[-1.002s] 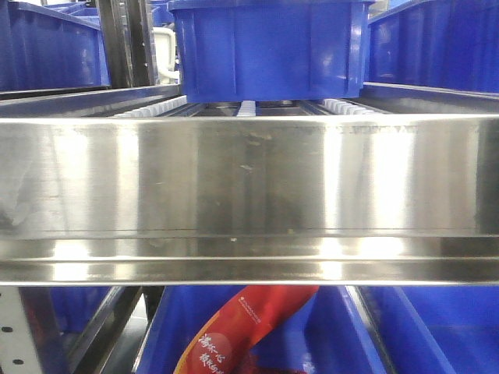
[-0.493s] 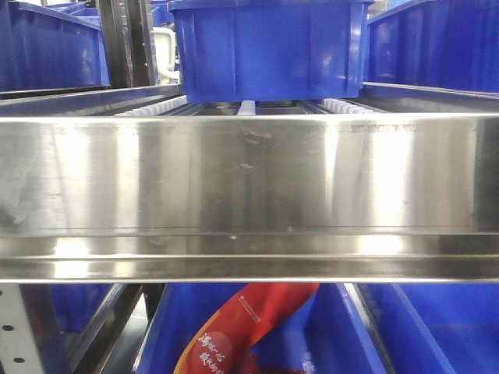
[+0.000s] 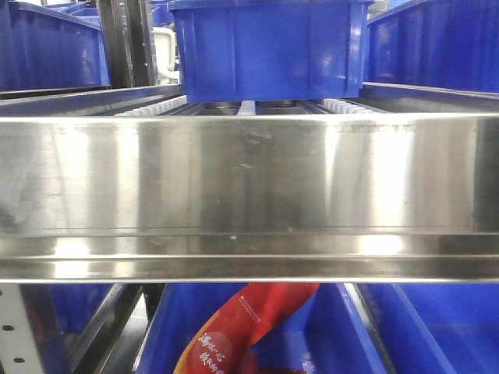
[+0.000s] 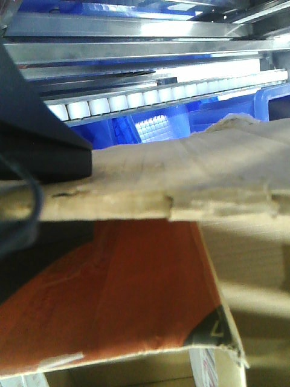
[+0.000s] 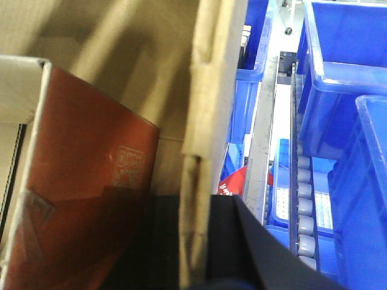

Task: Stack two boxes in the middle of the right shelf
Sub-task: 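Align the base in front of the middle shelf level, then push the held boxes forward onto the middle shelf rollers with both grippers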

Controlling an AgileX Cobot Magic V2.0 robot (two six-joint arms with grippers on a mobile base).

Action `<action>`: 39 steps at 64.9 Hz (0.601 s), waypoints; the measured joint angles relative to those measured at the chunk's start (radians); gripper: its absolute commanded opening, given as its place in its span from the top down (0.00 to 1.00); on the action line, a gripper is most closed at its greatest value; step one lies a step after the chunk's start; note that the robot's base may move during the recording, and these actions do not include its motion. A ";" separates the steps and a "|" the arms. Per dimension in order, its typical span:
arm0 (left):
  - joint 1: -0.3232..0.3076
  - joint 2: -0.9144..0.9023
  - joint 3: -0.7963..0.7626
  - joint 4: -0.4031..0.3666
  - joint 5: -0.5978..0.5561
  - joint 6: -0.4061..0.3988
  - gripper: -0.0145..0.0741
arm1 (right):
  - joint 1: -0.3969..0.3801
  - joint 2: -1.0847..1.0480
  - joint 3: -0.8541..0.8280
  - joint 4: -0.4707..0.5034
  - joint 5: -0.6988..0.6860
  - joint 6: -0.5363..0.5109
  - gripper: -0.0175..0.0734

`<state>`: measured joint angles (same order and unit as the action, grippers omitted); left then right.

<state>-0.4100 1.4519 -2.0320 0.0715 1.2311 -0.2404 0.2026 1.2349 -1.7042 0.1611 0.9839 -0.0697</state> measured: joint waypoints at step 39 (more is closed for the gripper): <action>0.000 0.066 0.246 -0.004 0.020 -0.002 0.96 | 0.000 0.096 0.175 0.025 0.109 0.000 0.96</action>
<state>-0.4100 1.5181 -1.7862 0.0675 1.2507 -0.2426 0.2026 1.3305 -1.5293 0.1856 1.0930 -0.0697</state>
